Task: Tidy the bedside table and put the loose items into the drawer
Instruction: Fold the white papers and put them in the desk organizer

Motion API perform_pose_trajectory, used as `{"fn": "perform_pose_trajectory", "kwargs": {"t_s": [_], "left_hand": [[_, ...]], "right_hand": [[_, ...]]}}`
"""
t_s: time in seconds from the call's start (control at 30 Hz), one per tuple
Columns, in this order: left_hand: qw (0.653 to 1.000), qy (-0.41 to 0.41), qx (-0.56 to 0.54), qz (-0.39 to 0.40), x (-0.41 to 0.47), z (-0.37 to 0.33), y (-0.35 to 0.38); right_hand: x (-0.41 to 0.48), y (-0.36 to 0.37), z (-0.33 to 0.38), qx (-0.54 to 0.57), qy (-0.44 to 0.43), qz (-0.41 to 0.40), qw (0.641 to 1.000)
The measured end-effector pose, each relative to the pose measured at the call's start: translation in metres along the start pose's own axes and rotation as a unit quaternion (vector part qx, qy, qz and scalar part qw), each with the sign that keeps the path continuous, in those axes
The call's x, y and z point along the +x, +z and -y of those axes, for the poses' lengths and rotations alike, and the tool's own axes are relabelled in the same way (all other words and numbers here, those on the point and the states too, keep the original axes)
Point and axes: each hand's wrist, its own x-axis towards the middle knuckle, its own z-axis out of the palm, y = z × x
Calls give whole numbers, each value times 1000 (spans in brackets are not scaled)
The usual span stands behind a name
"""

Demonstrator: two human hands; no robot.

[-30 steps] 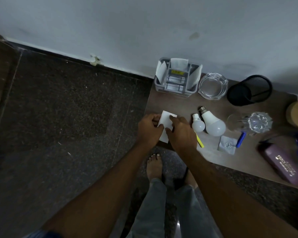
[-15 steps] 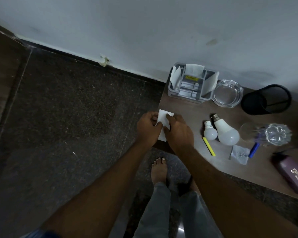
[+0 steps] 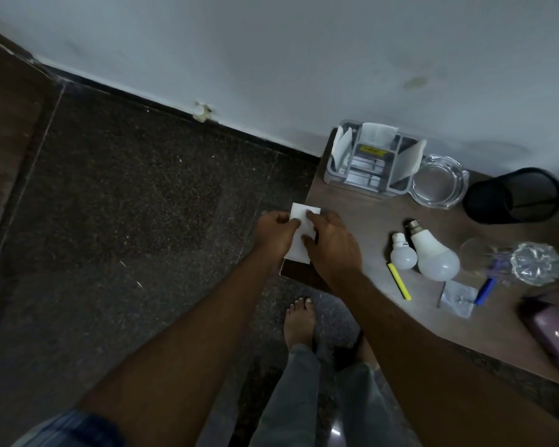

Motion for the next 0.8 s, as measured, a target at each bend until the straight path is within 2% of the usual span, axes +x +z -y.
{"fn": "perform_pose_trajectory", "kwargs": {"t_s": [0.1,0.2,0.4,0.63,0.8], "left_hand": [[1000,13,16,-4,-1,-1,-2],[999,32,17,5,-4,-1,-9],[997,62,8,51,-14,-4,-19],[984,120,-30,132,-41,-31,-17],[971,177,-55,153,-56,-73,-4]], "right_hand": [[0,1,-1,21,-6,-9,1000],[0,-1,-5,95,-5,-26,995],[-3,-14,-10,194,45,-55,978],[-13,-57,-18,377,65,-37,923],[-12,-109,-21,426,33,-80,900]]}}
